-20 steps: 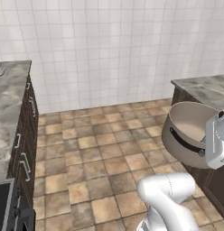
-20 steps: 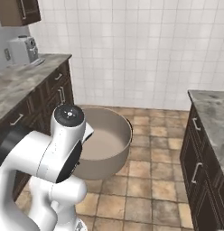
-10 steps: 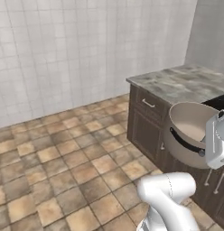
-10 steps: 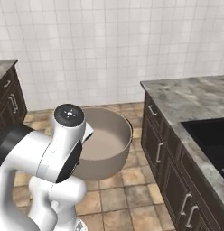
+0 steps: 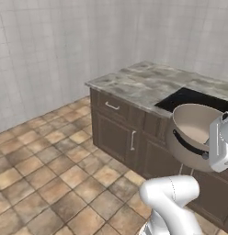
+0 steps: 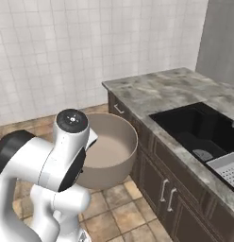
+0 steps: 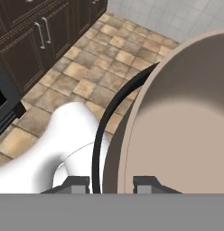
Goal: Move the pot and pan from the stove into the sink.
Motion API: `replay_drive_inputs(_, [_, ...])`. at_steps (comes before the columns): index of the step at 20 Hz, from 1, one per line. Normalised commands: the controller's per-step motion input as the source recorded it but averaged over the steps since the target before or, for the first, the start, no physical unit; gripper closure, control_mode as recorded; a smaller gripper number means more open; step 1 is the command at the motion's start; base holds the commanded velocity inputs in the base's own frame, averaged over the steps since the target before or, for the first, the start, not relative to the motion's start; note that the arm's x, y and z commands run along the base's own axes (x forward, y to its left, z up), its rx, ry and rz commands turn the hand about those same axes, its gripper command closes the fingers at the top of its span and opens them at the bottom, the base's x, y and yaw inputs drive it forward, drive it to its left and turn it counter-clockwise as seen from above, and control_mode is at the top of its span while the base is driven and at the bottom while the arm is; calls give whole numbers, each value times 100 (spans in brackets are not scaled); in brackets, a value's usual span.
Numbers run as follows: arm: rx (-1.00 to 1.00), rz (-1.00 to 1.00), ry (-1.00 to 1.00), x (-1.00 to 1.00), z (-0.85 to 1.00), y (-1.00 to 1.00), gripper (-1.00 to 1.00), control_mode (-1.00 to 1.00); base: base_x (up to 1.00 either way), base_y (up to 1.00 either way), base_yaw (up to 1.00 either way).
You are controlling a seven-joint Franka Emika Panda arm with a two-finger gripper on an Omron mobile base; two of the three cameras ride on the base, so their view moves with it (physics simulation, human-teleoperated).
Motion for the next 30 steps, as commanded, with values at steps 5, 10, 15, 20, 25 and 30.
replay_drive_inputs(5, [0,0,0,0,0,0,100,100,0,-6,-46])
replay_drive_inputs(10, [0,0,0,0,0,0,100,100,0,-8,-44])
replay_drive_inputs(15, [0,0,0,0,0,0,100,100,0,-10,-43])
replay_drive_inputs(20, [0,0,0,0,0,0,100,100,0,-9,-43])
replay_drive_inputs(25, [0,0,0,0,0,0,100,100,0,-9,-44])
replay_drive_inputs(30, [0,0,0,0,0,0,100,100,0,-8,-44])
